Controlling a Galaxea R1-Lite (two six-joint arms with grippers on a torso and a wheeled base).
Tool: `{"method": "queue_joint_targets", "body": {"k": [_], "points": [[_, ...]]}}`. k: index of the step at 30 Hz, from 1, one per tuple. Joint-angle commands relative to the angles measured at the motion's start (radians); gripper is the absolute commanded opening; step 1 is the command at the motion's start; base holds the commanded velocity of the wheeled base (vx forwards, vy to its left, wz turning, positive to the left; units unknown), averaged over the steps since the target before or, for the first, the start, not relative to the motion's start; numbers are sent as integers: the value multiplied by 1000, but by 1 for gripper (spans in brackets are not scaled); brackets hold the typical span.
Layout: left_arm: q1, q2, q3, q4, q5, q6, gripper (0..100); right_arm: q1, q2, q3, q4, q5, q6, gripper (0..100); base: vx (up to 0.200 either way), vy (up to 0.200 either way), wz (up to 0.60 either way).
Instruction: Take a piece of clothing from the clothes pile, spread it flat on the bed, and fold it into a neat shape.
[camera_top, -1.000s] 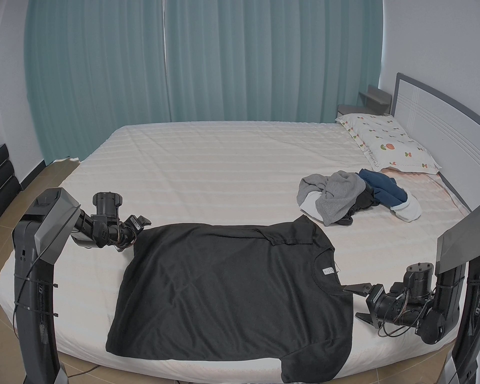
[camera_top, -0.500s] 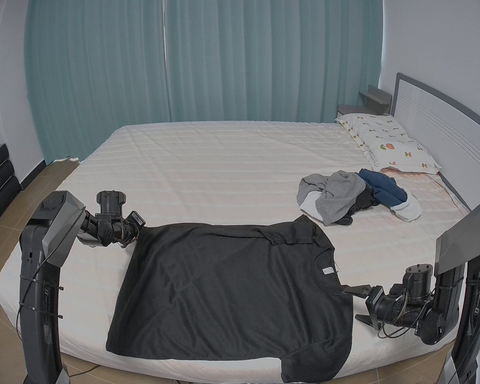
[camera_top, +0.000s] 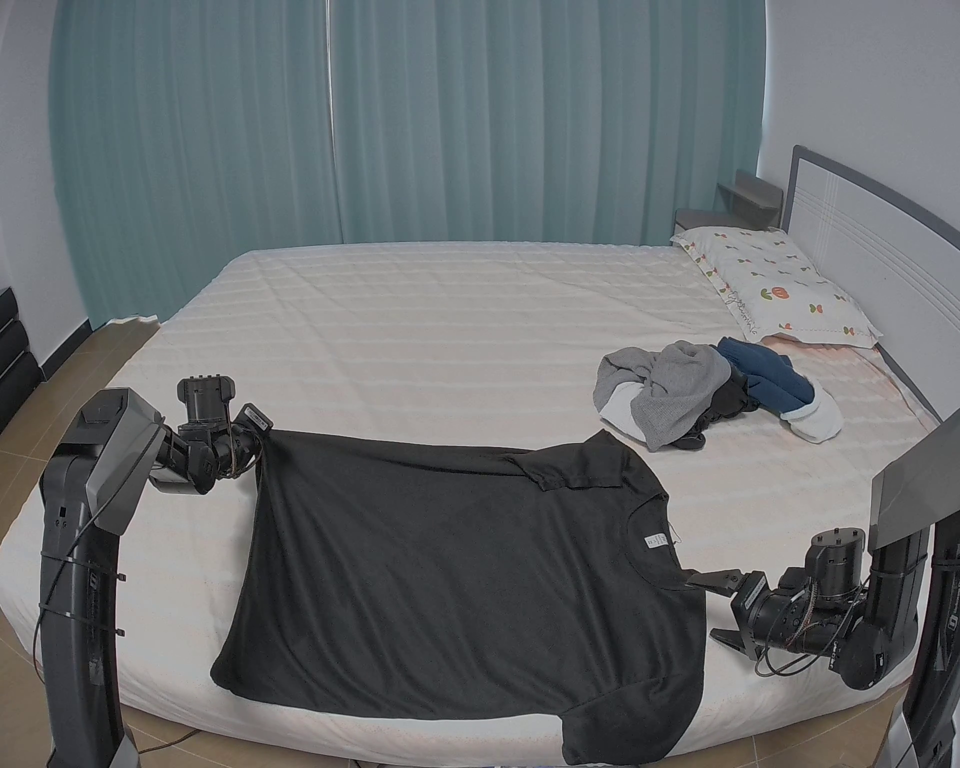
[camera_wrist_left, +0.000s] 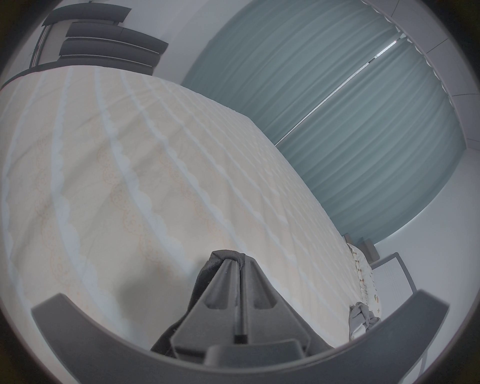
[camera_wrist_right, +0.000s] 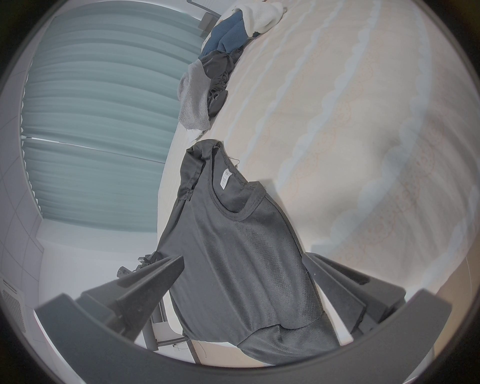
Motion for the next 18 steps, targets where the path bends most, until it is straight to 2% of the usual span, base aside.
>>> {"method": "queue_joint_targets", "body": {"k": [1,7,8,12,15,18], "points": [[3,11,-2,-2,0,1,0,0,0,0,-15,-1,0,100,0,0,0],[2,10,-1,0,-11,-2,0,0,2,-11,-15,-4,1,100,0,0,0],[2,8,-1,1,-12,-4,100,0,-2,-12,-15,-4,3,100,0,0,0],[3,-1,18,9,-17,-12,100,2,-63,-43,-13,-7,1,100,0,0,0],[6,-30,51,7,-29,-62,100,31,-91,-86,-6,-10,0,100,0,0,0],[12,-70,98,7,-107,-102,100,76,-97,-163,51,-62,-9,100,0,0,0]]}}
